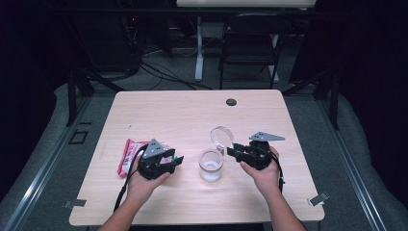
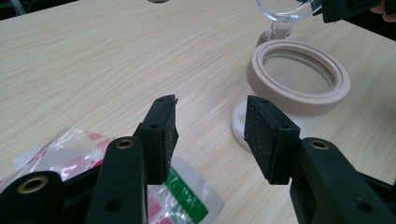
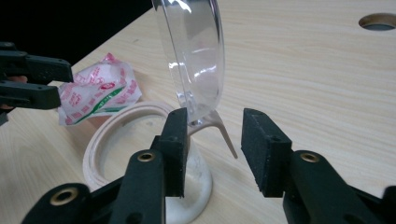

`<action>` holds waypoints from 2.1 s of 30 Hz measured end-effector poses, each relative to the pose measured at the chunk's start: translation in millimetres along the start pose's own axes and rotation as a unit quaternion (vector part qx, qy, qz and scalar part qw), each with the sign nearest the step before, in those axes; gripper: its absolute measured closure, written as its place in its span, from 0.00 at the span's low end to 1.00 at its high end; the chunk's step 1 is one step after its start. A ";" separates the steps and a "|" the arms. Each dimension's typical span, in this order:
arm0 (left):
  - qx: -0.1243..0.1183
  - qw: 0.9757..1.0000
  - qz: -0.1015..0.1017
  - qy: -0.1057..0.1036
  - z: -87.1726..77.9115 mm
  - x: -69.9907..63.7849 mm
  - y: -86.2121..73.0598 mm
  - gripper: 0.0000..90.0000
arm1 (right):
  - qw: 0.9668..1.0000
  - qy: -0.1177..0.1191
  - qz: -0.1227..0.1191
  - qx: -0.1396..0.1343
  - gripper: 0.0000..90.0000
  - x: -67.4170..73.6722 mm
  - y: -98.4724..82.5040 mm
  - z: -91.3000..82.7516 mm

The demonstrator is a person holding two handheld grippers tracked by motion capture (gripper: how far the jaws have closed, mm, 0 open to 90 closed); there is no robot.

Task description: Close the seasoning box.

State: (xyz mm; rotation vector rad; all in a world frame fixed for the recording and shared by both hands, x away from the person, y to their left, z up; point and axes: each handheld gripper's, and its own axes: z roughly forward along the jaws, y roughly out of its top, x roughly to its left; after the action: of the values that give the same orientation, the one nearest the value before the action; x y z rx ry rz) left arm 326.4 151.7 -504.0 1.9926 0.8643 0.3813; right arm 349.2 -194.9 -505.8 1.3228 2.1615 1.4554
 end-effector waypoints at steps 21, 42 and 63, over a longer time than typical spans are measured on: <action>-0.029 0.996 -0.067 0.045 -45.0 37.5 -34.1 0.60 | 0.995 -0.067 -0.077 -0.016 0.64 24.3 6.5 -30.6; 0.001 0.997 -0.017 0.071 -35.0 28.9 -38.5 0.54 | 0.994 -0.032 -0.095 -0.038 0.55 46.0 6.7 -27.6; 0.050 0.993 0.087 0.068 -13.7 -8.6 -37.2 0.45 | 0.994 -0.029 -0.100 -0.036 0.53 49.0 4.5 -22.8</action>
State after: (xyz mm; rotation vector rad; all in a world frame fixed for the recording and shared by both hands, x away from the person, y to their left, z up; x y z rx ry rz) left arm 296.8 167.1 -527.0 2.1628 0.8098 0.5899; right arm 309.9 -171.0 -477.0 1.0750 2.1152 1.3860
